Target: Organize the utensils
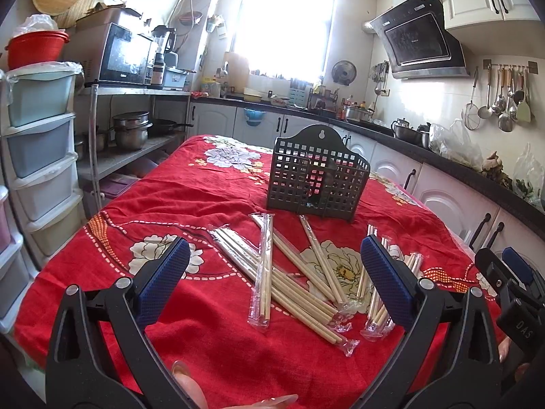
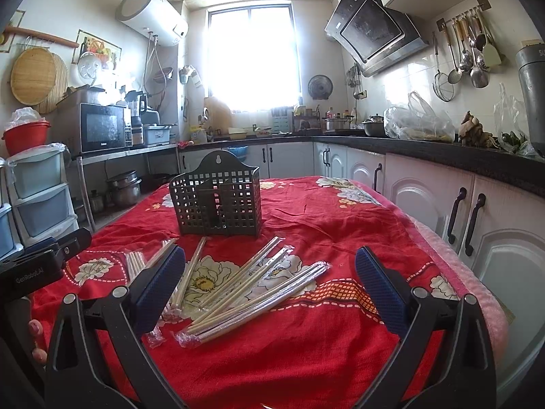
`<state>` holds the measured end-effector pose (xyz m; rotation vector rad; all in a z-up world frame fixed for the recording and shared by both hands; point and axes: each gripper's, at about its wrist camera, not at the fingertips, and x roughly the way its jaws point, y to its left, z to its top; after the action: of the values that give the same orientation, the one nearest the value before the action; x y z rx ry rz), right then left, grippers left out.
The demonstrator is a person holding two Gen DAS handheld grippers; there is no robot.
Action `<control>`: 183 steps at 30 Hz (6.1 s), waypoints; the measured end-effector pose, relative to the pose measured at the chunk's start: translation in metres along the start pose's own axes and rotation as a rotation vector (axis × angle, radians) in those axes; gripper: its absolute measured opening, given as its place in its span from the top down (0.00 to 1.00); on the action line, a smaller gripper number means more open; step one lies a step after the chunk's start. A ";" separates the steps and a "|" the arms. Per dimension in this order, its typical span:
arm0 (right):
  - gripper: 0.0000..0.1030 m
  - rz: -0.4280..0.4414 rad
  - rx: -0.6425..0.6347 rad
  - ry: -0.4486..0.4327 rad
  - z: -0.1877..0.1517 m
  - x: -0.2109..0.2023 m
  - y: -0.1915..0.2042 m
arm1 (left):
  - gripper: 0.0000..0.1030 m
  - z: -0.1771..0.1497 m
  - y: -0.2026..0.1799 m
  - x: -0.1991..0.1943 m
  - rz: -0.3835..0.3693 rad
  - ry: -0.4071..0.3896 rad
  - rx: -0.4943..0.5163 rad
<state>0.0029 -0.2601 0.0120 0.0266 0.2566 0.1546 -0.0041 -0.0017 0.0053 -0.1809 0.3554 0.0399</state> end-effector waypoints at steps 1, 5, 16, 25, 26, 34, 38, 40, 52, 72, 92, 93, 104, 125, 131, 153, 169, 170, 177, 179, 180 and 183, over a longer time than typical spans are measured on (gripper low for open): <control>0.06 0.000 0.000 -0.001 0.000 0.000 0.000 | 0.10 0.000 0.000 0.000 0.000 -0.001 0.000; 0.06 0.001 0.001 0.000 0.001 0.000 0.000 | 0.10 0.000 0.000 0.000 0.000 -0.002 0.000; 0.06 0.001 0.005 0.000 0.000 0.000 -0.001 | 0.10 0.000 0.000 0.002 -0.002 0.001 0.001; 0.06 0.009 0.001 0.005 -0.002 0.002 -0.002 | 0.10 -0.001 0.000 0.003 -0.001 0.003 0.000; 0.06 0.011 -0.002 0.008 -0.002 0.003 -0.001 | 0.10 -0.001 0.001 0.002 0.001 0.003 -0.003; 0.06 0.066 -0.046 0.077 0.004 0.026 0.005 | 0.10 0.006 0.018 0.011 0.031 0.028 -0.044; 0.06 0.093 -0.087 0.121 0.011 0.040 0.012 | 0.10 0.013 0.031 0.018 0.009 0.053 -0.080; 0.06 0.115 -0.083 0.146 0.014 0.047 0.013 | 0.10 0.016 0.035 0.021 0.002 0.062 -0.085; 0.06 0.134 -0.086 0.280 0.035 0.102 0.012 | 0.10 0.041 0.029 0.072 -0.015 0.204 0.014; 0.23 0.124 0.030 0.562 0.028 0.198 -0.027 | 0.30 0.039 0.015 0.187 -0.097 0.510 0.106; 0.59 0.168 0.184 0.778 0.008 0.266 -0.052 | 0.71 0.024 0.034 0.232 -0.140 0.679 0.026; 0.62 0.171 0.190 0.782 0.008 0.268 -0.054 | 0.72 0.025 0.035 0.234 -0.143 0.680 0.022; 0.79 0.216 0.198 0.805 0.008 0.262 -0.062 | 0.90 0.035 0.054 0.243 -0.161 0.703 -0.001; 0.99 0.438 0.150 0.526 0.091 0.209 -0.042 | 0.97 0.111 0.039 0.193 -0.295 0.466 -0.035; 0.99 0.474 0.122 0.439 0.122 0.192 -0.035 | 0.97 0.142 0.027 0.180 -0.334 0.365 -0.050; 0.99 0.495 0.064 0.119 0.238 0.190 -0.021 | 0.97 0.256 -0.021 0.183 -0.202 -0.078 -0.003; 0.99 0.525 0.151 0.073 0.274 0.245 -0.008 | 0.97 0.242 -0.027 0.233 -0.150 -0.173 0.013; 0.99 0.525 0.152 0.074 0.274 0.246 -0.007 | 0.97 0.239 -0.027 0.235 -0.148 -0.176 0.012; 0.99 0.507 0.172 0.102 0.250 0.264 -0.002 | 0.97 0.214 -0.023 0.249 -0.148 -0.178 0.010; 0.99 0.507 0.180 0.107 0.244 0.267 -0.001 | 0.97 0.209 -0.022 0.251 -0.155 -0.174 0.006; 0.99 0.503 0.181 0.107 0.241 0.267 -0.001 | 0.97 0.207 -0.021 0.251 -0.154 -0.173 0.009; 0.99 0.495 0.187 0.104 0.235 0.269 0.000 | 0.97 0.199 -0.018 0.253 -0.163 -0.156 0.009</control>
<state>0.3198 -0.2193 0.1715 0.2690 0.3651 0.6247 0.3027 0.0194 0.1035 -0.1963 0.1843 -0.1084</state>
